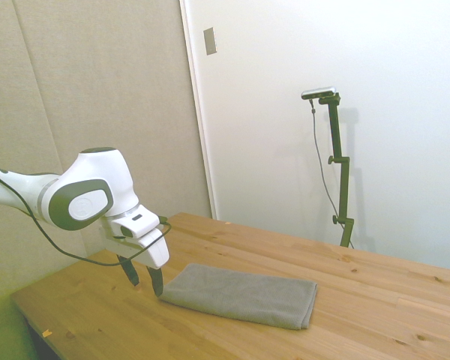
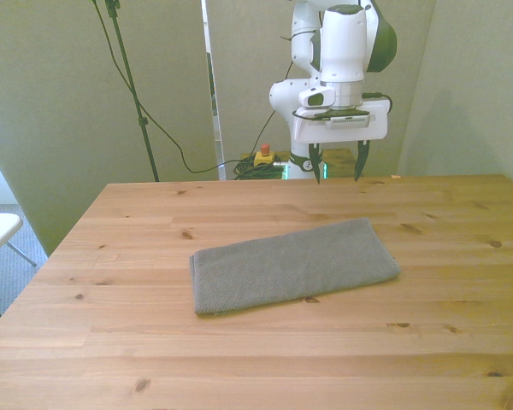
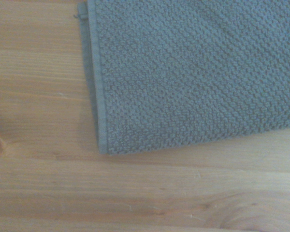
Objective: Fold the towel
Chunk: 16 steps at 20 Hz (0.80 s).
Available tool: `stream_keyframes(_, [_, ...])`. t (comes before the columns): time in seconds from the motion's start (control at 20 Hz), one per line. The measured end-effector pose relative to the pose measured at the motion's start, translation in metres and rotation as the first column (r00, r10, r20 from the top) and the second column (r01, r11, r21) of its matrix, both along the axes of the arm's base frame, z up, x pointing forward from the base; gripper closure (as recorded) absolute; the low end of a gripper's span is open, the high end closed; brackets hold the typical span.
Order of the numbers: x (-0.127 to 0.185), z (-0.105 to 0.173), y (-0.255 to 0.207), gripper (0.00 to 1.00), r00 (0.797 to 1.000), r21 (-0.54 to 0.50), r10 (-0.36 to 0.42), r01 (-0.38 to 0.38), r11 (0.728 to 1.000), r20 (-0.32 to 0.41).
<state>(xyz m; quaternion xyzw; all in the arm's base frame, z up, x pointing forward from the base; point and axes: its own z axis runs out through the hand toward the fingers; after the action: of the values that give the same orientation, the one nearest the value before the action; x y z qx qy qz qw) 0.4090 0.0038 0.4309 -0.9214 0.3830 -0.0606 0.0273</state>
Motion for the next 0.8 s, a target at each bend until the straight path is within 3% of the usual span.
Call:
stream_keyframes(0.2, [0.004, -0.001, 0.004, 0.00, 1.000, -0.015, -0.005, 0.005, 1.000, -0.002])
stream_keyframes(0.4, [0.025, -0.011, 0.051, 0.00, 0.998, -0.190, 0.057, -0.051, 0.980, 0.022])
stream_keyframes(0.65, [0.053, -0.027, 0.124, 0.00, 0.983, -0.433, 0.174, -0.132, 0.892, 0.059])
stream_keyframes(0.8, [0.057, -0.045, 0.155, 0.00, 0.964, -0.549, 0.263, -0.206, 0.810, 0.025])
